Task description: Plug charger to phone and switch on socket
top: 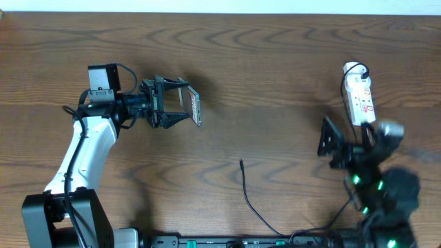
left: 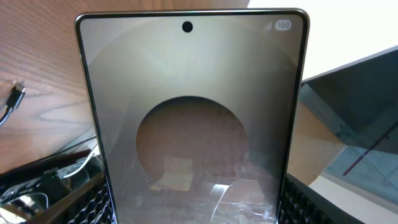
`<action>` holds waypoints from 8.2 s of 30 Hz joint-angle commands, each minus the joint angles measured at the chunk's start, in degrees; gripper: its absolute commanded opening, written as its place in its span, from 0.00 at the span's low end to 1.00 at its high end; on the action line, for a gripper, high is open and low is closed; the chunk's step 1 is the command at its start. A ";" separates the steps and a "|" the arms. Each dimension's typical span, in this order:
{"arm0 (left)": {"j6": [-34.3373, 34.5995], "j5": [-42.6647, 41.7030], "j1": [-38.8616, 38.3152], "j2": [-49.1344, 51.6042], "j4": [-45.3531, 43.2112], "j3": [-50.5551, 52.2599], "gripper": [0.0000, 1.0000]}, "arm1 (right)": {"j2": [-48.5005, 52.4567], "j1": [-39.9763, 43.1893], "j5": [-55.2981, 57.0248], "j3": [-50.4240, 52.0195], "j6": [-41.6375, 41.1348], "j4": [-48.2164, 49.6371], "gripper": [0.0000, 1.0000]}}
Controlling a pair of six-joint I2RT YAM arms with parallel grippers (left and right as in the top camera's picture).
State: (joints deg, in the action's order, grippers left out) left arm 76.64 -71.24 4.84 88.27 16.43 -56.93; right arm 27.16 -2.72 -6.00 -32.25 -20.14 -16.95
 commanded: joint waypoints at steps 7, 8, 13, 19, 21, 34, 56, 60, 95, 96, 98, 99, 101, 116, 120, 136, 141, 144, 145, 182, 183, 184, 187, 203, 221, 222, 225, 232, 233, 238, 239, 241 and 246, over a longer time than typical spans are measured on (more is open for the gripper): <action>-0.04 2.12 0.35 -1.27 -0.50 -1.44 0.07 | 42.97 -0.39 -49.83 -32.00 -1.05 -6.10 0.99; -0.04 2.67 0.35 -1.25 -0.52 -1.44 0.08 | 45.79 -0.39 -53.35 -33.24 -2.29 -4.42 0.99; -0.02 5.73 0.35 -1.25 -0.50 -1.44 0.07 | 57.81 -1.90 -59.08 -34.93 -19.80 7.56 0.99; -0.02 11.13 0.35 -1.25 -0.46 -1.44 0.07 | 66.53 -6.99 -61.72 -34.93 -25.42 18.18 0.98; -0.04 13.84 0.35 -1.25 -0.44 -1.44 0.07 | 67.49 -8.72 -61.66 -34.93 -24.00 19.04 0.98; 0.66 22.36 0.33 -1.25 0.26 -1.44 0.07 | 68.76 -20.81 -52.85 -34.91 -7.61 16.46 0.98; 8.17 22.86 -0.96 -1.25 6.75 -1.44 0.07 | 68.78 -28.30 -30.77 -34.88 -0.76 7.85 0.99; 9.05 22.91 -2.38 -1.25 6.64 -1.44 0.07 | 68.78 -28.63 -30.75 -34.86 -0.79 7.50 0.99; 11.17 22.84 -7.82 -1.25 6.58 -1.44 0.07 | 68.87 -34.51 -17.90 -34.80 -12.63 5.95 0.73; 11.17 22.84 -7.82 -1.25 6.56 -1.44 0.08 | 68.87 -34.53 -17.90 -34.80 -12.66 5.95 0.72; 11.17 22.84 -7.82 -1.25 6.43 -1.44 0.07 | 68.87 -34.77 -17.86 -34.80 -12.66 5.99 0.72; 11.17 22.84 -7.85 -1.25 6.40 -1.44 0.07 | 68.87 -35.01 -17.88 -34.80 -12.70 6.03 0.72; 11.17 22.86 -7.96 -1.25 6.19 -1.44 0.07 | 68.87 -35.60 -17.14 -34.80 -13.29 5.99 0.72; 11.98 22.84 -9.18 -1.25 3.85 -1.44 0.07 | 68.87 -37.90 -13.60 -34.80 -15.04 5.99 0.53; 11.98 22.84 -9.18 -1.25 3.85 -1.44 0.07 | 68.87 -37.88 -13.60 -34.80 -15.02 5.97 0.45; 11.96 22.84 -9.18 -1.25 3.85 -1.44 0.07 | 68.87 -37.88 -13.60 -34.80 -15.02 5.73 0.07; 11.96 22.84 -9.16 -1.25 3.85 -1.44 0.07 | 68.87 -37.88 -13.62 -34.80 -15.02 5.73 0.01; 11.96 22.84 -9.16 -1.25 3.85 -1.44 0.07 | 68.87 -37.88 -13.60 -34.80 -15.02 5.75 0.01; 11.93 22.86 -9.16 -1.25 3.85 -1.44 0.07 | 68.87 -37.88 -13.60 -34.80 -15.02 5.75 0.01; 10.03 17.75 -5.66 -1.27 -6.93 -1.44 0.93 | 68.87 -23.52 -15.56 -34.82 -24.87 9.88 0.01; 10.03 17.70 -5.49 -1.27 -6.93 -1.44 0.92 | 68.87 -22.80 -15.56 -34.82 -26.60 9.90 0.01; 10.01 17.73 -5.33 -1.27 -6.93 -1.44 0.92 | 68.87 -22.21 -15.56 -34.82 -28.35 9.90 0.01; 8.31 17.90 -4.81 -1.27 -7.52 -1.44 0.92 | 68.87 -20.48 -15.78 -34.82 -35.95 9.90 0.01; -5.55 33.18 -3.89 -0.44 -22.10 -1.44 0.92 | 68.87 -18.71 -21.14 -34.82 -77.22 31.28 0.02; 9.42 33.40 -4.07 6.93 -47.17 -1.44 0.93 | 68.87 -25.49 -14.80 -34.82 -81.77 42.42 0.02; 9.42 33.42 -4.07 6.97 -47.80 -1.44 0.93 | 68.87 -26.01 -14.01 -34.82 -81.53 42.42 0.01; 9.44 33.38 -4.07 6.97 -50.69 -1.44 0.93 | 68.87 -27.34 -12.57 -34.82 -81.35 42.47 0.02; 9.42 32.68 -4.07 6.99 -51.87 -1.44 0.93 | 68.87 -28.76 -12.41 -34.82 -79.21 42.42 0.02; 9.42 32.20 -4.07 6.99 -51.89 -1.44 0.93 | 68.87 -28.96 -12.59 -34.82 -78.62 42.38 0.02; 9.42 30.12 -4.07 6.99 -51.89 -1.44 0.93 | 68.87 -30.36 -12.96 -34.82 -76.32 40.96 0.01; 9.40 30.12 -4.07 6.99 -51.89 -1.44 0.93 | 68.87 -30.64 -12.94 -34.82 -75.91 40.54 0.02; 9.40 29.90 -4.07 6.99 -51.89 -1.44 0.93 | 68.87 -31.23 -12.94 -34.82 -75.71 39.71 0.01; 9.11 28.57 -4.07 6.99 -51.89 -1.44 0.93 | 68.87 -32.28 -12.35 -34.82 -74.49 39.63 0.02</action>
State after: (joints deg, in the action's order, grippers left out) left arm 85.76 -40.75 0.64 95.26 -34.96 -57.30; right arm 96.40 -34.35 -19.25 -66.24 -96.90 21.74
